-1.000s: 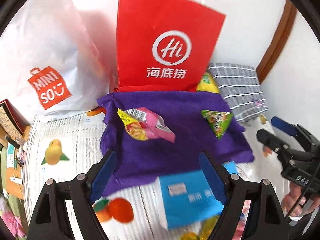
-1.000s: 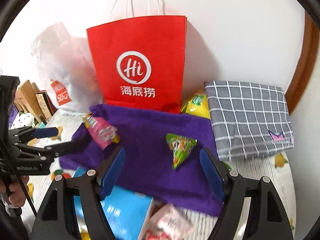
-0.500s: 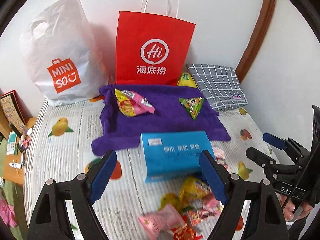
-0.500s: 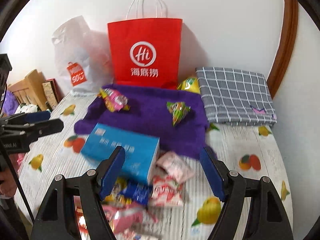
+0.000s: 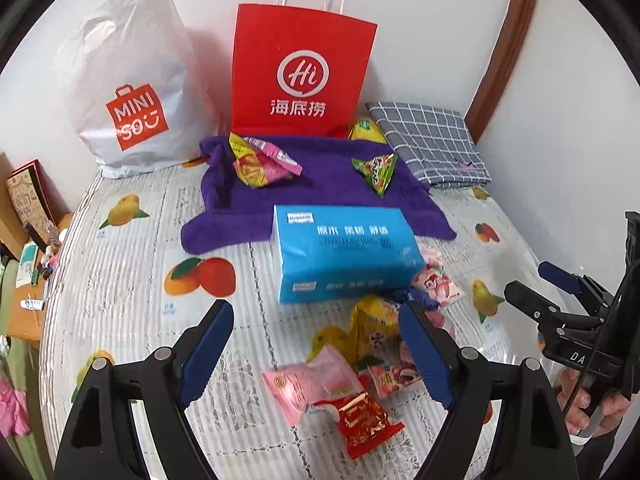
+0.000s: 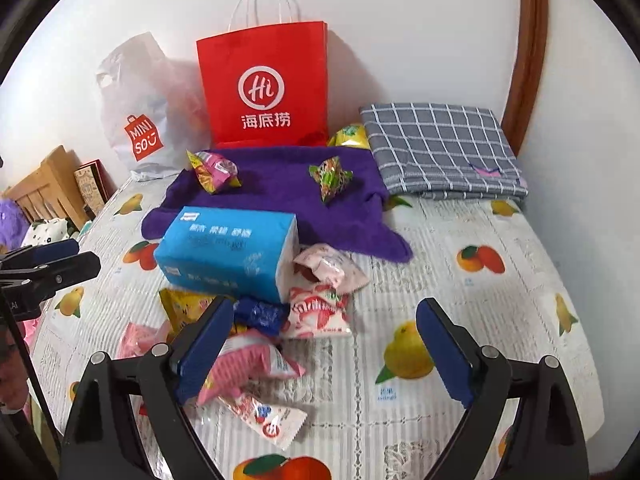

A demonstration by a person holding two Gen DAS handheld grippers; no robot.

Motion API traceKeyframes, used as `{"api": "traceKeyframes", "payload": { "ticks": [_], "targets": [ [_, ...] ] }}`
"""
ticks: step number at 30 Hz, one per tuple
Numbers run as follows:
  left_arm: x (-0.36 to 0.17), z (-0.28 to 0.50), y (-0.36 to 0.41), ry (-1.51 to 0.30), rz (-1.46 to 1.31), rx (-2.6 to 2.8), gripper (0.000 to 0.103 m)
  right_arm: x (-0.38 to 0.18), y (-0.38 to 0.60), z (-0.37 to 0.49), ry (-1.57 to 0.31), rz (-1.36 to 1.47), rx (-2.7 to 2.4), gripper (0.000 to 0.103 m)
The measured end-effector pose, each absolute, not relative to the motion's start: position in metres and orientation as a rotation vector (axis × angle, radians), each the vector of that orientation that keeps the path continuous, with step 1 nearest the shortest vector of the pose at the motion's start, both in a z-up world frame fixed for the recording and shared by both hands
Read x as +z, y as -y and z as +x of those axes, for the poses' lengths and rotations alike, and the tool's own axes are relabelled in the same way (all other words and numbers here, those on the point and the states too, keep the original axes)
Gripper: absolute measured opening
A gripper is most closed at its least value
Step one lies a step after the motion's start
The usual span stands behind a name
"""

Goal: Organize snacks
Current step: 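Move both tools back toward the snack pile beside the tissue box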

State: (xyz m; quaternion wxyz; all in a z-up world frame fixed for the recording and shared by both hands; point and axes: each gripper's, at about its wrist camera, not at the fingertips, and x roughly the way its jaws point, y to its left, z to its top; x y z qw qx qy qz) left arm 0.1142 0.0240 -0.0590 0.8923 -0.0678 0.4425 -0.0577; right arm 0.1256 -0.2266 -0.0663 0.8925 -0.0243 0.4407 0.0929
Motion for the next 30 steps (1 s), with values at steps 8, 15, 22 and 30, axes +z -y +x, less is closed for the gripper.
{"api": "traceKeyframes", "payload": {
  "ticks": [8,15,22,30],
  "targets": [
    [-0.073,0.118,-0.026,-0.939,-0.165,-0.121,0.083,-0.095,0.242,0.132,-0.965,0.0,0.177,0.081],
    [-0.089,0.134,-0.036,-0.966,-0.165,-0.08,0.083,-0.117,0.25,0.169,-0.976,0.028,0.191,0.073],
    [-0.105,0.146,-0.052,-1.002,-0.206,-0.057,0.083,-0.156,0.232,0.213,-1.028,-0.041,0.233,0.073],
    [-0.113,0.155,-0.054,-1.017,-0.2,-0.06,0.083,-0.178,0.214,0.238,-1.051,-0.167,0.255,0.073]
  ]
}}
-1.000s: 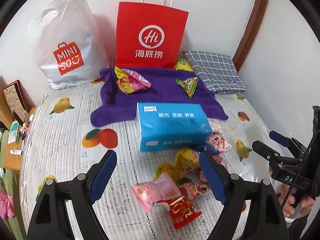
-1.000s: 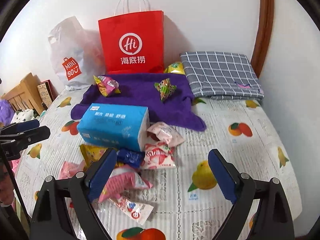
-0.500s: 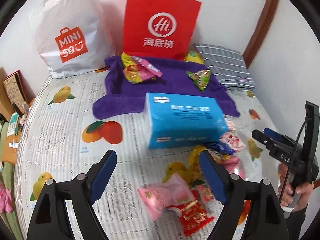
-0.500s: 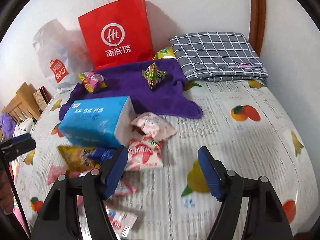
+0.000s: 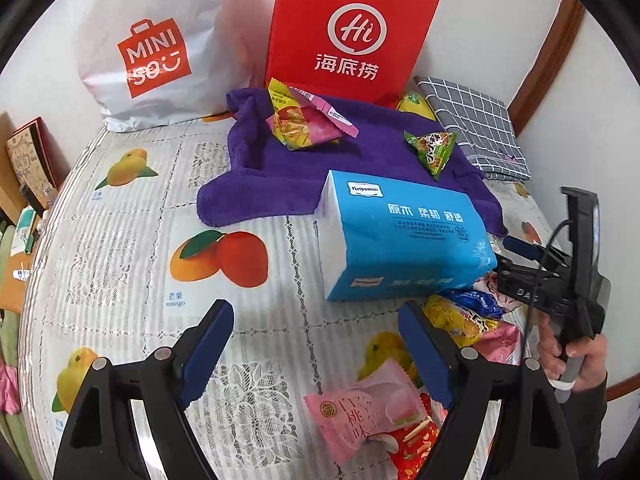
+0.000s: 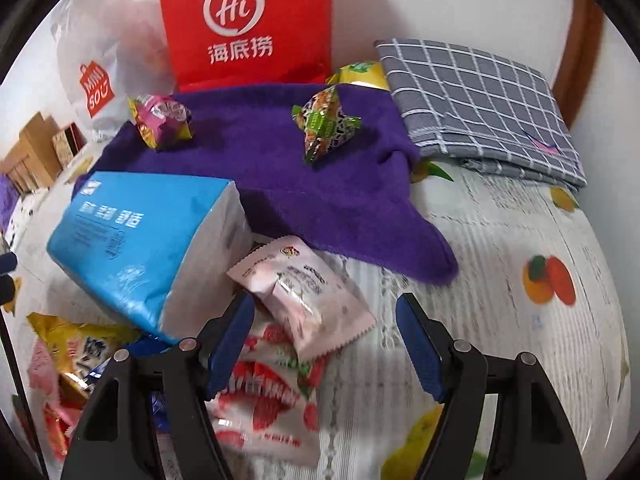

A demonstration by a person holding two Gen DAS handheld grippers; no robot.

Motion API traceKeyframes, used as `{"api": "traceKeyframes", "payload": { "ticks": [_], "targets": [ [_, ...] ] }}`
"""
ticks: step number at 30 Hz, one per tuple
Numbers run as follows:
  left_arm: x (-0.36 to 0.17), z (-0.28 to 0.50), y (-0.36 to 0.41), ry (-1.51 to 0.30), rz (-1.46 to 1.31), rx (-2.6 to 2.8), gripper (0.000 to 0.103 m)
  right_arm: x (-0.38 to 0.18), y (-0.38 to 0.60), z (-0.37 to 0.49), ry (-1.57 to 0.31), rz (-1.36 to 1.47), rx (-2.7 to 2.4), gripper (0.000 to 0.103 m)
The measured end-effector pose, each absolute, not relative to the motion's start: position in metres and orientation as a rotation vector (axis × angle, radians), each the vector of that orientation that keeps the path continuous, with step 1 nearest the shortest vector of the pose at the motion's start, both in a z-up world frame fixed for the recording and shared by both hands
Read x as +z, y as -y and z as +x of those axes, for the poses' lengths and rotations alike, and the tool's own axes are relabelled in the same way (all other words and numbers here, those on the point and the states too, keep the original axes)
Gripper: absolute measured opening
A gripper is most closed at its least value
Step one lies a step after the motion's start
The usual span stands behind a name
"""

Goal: Organize snacks
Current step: 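Move both tools back toward the snack pile beside the tissue box, then grasp the pink peach-flavour packet with the left tool while the right tool grasps the white packet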

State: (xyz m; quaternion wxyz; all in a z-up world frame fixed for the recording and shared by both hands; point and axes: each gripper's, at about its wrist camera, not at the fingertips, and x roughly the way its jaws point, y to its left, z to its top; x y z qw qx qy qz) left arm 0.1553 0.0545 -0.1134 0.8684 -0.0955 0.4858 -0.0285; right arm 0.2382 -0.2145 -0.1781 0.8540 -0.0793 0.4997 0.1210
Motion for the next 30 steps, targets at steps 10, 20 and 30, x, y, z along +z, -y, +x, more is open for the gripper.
{"api": "traceKeyframes", "payload": {
  "ticks": [10,20,30],
  "targets": [
    [-0.114,0.157,-0.053,-1.007,-0.158,-0.05,0.083,-0.189,0.216,0.254,-1.076,-0.156,0.298,0.053],
    [-0.109,0.137,-0.048,-0.992,-0.15,-0.068,0.083,-0.152,0.239,0.223,-1.024,-0.056,0.226,0.044],
    [-0.137,0.12,-0.029,-1.069,-0.195,-0.09,0.084,-0.115,0.257,0.162,-0.955,0.014,0.18,0.044]
  ]
}}
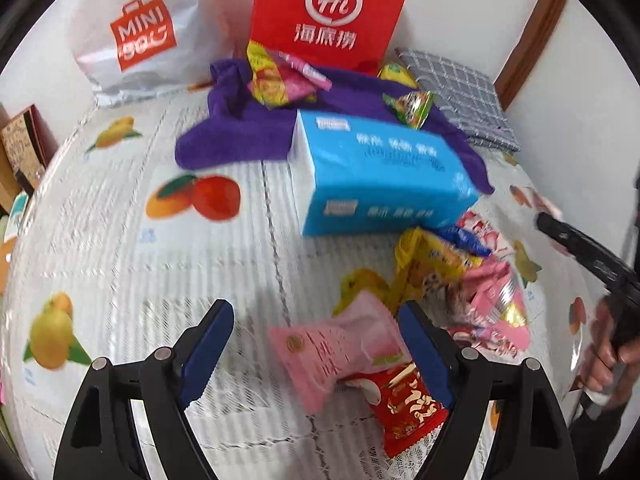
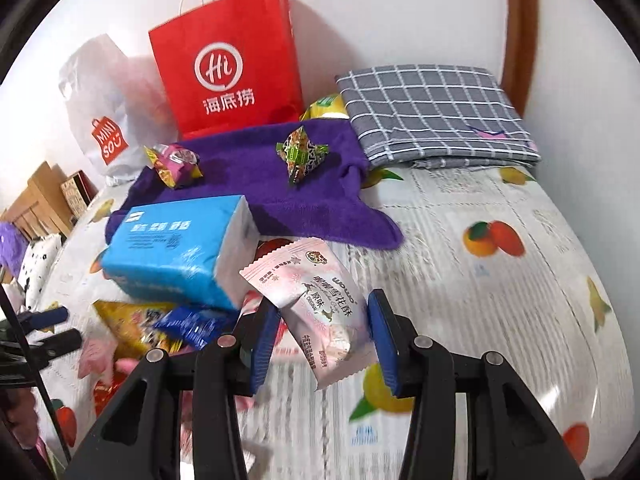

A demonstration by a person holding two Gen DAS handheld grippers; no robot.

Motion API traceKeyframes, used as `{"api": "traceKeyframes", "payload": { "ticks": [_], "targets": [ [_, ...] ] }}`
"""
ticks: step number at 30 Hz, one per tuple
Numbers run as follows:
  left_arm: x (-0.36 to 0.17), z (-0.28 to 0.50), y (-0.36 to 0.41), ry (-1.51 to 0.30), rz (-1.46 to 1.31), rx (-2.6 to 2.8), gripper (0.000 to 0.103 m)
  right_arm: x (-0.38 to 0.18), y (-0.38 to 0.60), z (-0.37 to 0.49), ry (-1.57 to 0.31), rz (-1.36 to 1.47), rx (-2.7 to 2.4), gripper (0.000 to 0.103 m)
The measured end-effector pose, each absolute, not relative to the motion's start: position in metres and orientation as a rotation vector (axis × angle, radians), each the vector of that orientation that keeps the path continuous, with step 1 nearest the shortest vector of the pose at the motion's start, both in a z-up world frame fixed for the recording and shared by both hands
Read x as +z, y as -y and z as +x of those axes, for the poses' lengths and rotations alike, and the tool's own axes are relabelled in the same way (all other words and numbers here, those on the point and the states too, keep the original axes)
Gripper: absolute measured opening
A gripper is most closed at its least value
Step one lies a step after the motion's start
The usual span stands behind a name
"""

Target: Organize snacks

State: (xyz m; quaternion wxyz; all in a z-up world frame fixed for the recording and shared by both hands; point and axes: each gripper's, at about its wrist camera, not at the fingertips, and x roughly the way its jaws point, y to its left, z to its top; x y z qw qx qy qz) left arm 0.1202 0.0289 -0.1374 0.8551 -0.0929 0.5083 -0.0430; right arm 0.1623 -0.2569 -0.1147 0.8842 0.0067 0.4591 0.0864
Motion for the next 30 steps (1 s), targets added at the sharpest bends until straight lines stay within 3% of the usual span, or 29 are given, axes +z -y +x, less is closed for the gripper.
{"api": "traceKeyframes", "payload": {
  "ticks": [6,12,16,21,30],
  "targets": [
    [-0.16,0.126,-0.017,-1.11,-0.2,-0.079,0.084,-0.107,0.264,0.136,-0.942,0.02,0.177,0.044],
    [-0.167,0.122,0.002,-1.069,-0.033,-0.046,0.085,-0.108,0.269,0.124,-0.935,0.049,0.178,0.044],
    [-0.166,0.117,0.0,-1.047,-0.012,-0.04,0.074,-0.111,0.265,0.119,-0.927,0.039,0.182,0.044],
    [-0.164,0.106,-0.014,-1.011,-0.042,-0.052,0.069,-0.126,0.261,0.118,-0.951,0.028,0.179,0.044],
    [-0.165,0.095,-0.037,-0.959,-0.086,-0.025,0.068,-0.152,0.267,0.112,-1.005,0.049,0.14,0.044]
  ]
}}
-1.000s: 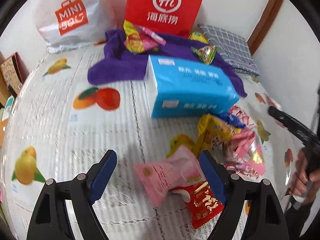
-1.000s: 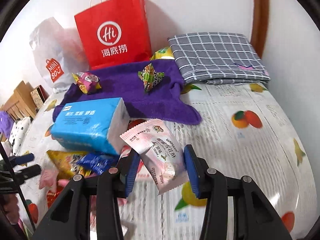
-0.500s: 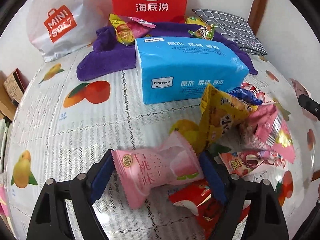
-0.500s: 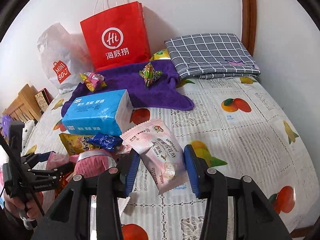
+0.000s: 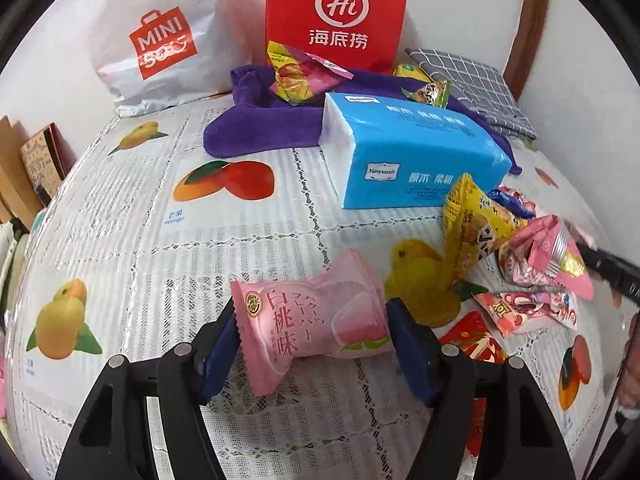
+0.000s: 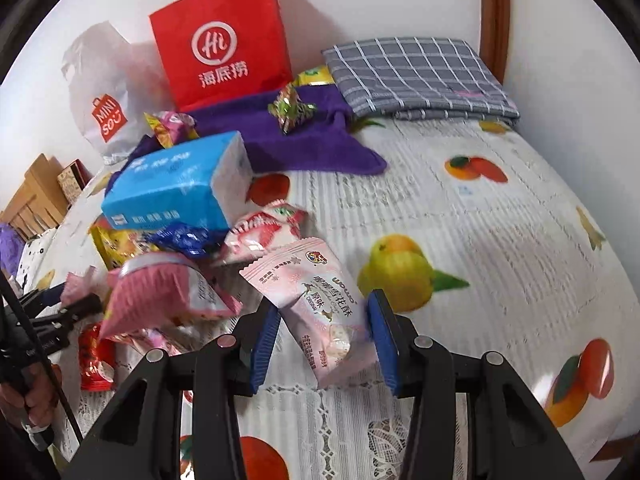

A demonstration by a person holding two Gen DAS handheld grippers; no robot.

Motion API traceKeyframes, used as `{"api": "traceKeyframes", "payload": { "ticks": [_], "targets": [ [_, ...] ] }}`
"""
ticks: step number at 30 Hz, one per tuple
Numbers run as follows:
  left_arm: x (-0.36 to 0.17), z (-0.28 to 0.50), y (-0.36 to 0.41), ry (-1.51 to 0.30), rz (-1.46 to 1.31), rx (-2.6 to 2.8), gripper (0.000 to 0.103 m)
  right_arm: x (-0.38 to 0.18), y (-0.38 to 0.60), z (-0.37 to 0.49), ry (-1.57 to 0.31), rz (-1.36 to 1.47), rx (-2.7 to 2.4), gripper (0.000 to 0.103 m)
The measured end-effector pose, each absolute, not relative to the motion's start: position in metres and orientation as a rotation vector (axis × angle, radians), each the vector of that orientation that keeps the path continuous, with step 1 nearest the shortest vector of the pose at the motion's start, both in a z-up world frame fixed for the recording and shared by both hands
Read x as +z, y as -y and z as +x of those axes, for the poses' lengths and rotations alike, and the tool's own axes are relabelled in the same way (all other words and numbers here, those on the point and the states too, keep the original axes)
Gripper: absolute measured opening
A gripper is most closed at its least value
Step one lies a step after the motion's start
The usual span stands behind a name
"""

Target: Organize snacks

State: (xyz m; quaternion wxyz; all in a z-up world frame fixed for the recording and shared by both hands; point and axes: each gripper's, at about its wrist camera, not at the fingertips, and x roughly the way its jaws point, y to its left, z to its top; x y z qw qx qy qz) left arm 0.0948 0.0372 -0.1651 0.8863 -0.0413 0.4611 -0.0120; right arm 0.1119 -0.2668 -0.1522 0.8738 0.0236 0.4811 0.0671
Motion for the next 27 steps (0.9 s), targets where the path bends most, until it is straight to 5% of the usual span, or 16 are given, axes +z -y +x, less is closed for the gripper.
{"api": "traceKeyframes", "payload": {
  "ticks": [27],
  "targets": [
    [-0.107,0.086,-0.055,-0.885,-0.137,-0.038,0.065,-0.097,0.261,0.096,-0.935,0.061,0.101,0.044]
  ]
}}
